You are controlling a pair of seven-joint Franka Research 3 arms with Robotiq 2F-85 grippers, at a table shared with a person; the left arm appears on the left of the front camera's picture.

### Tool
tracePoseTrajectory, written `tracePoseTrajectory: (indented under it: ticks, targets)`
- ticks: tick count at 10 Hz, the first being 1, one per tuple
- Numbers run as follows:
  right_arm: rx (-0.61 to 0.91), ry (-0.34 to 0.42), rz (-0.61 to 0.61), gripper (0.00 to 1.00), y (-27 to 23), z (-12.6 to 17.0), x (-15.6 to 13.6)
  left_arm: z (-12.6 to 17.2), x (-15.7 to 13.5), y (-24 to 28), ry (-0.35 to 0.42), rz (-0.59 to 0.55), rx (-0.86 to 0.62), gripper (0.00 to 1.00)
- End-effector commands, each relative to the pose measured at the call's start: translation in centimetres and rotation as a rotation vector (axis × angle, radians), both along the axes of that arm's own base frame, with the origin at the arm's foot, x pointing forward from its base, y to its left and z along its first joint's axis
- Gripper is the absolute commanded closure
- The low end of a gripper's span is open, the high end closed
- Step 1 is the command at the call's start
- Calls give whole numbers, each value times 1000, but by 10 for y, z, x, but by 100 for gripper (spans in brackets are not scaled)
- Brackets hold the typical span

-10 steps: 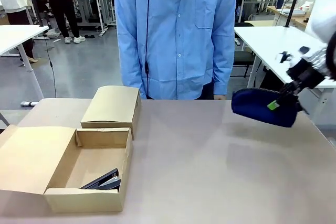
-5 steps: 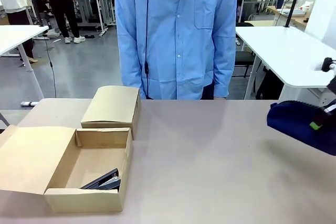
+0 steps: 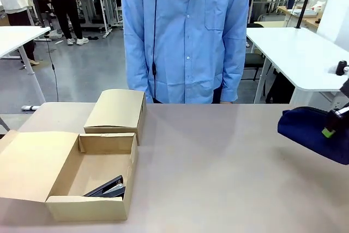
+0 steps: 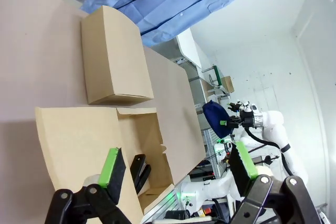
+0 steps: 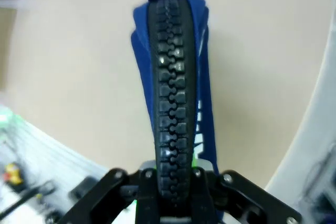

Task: Place items inside the box.
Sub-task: Pick up a Pencil pouch or Stapler and place it inside the Mailer Box closest to the robot.

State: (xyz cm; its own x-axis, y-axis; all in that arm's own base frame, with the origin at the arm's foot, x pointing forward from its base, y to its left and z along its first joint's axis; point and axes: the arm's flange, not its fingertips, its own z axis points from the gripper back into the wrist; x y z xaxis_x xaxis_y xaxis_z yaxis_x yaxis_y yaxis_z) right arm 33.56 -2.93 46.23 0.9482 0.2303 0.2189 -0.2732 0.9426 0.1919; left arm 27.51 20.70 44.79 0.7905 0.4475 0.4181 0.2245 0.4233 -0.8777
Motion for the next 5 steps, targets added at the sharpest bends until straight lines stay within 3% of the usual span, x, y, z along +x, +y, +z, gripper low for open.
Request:
tracePoseTrajectory:
  ticks: [1, 2, 3, 5]
  targets:
    - [85, 172, -390, 93, -5, 24, -28, -1, -2, -4, -32, 2, -12, 0]
    - [155, 136, -550, 93, -11, 28, -48, -1, -2, -4, -32, 2, -12, 0]
    - [179, 90, -636, 93, -12, 30, -53, -1, -2, -4, -32, 2, -12, 0]
    - [194, 55, -550, 93, -1, 27, -32, -1, -2, -4, -32, 2, -12, 0]
